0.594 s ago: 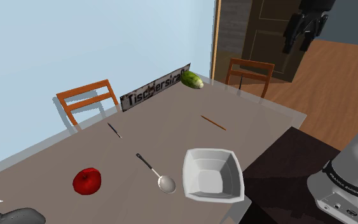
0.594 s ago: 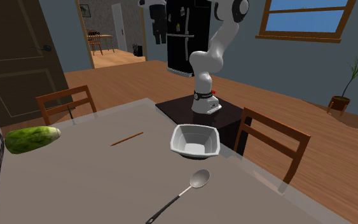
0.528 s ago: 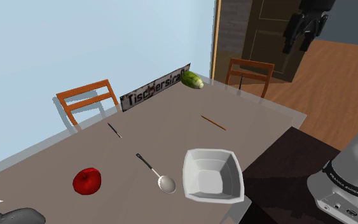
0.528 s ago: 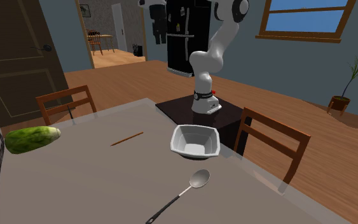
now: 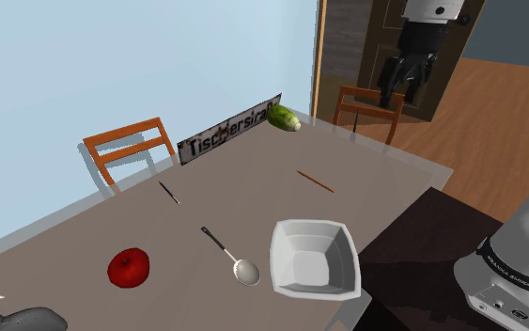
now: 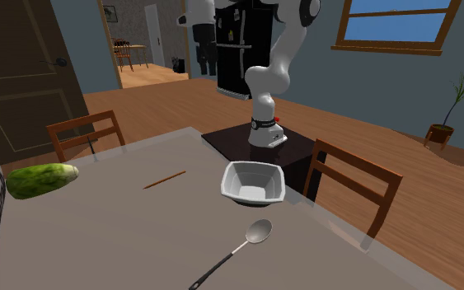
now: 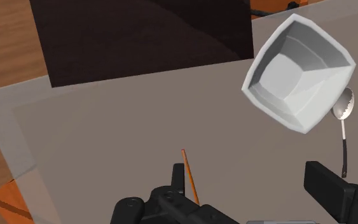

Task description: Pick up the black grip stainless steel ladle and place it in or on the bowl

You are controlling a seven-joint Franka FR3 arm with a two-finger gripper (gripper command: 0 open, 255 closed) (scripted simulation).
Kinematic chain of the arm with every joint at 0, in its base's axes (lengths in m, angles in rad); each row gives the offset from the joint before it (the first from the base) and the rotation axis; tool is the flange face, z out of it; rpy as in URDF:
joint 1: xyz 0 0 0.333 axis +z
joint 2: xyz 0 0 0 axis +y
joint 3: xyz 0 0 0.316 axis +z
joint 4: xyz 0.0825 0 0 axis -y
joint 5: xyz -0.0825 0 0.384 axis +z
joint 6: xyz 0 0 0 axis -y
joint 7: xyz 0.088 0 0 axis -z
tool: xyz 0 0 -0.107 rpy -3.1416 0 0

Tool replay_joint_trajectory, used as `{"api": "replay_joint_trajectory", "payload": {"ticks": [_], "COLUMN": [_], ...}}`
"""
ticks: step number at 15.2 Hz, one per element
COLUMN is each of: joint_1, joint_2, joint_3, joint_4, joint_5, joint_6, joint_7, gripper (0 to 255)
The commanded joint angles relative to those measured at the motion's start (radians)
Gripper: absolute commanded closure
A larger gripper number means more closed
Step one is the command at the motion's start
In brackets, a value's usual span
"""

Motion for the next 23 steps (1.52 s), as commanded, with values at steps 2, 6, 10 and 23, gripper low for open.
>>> {"api": "replay_joint_trajectory", "payload": {"ticks": [2,6,10,23], "joint_1": [0.026,0.056,0.083,0.147], "joint_2": [0.054,0.145,0.254,0.696], "joint_3": [0.049,0.109,0.169,0.335], "joint_4": [-0.025,-0.039,-0.033,0.120], "joint_5": [0.031,0.063,0.085,0.017], "joint_6": [0.086,0.198,0.308,0.611], "joint_7": [0.031,0.067,0.104,0.273], "gripper": [0,0,0,0]}}
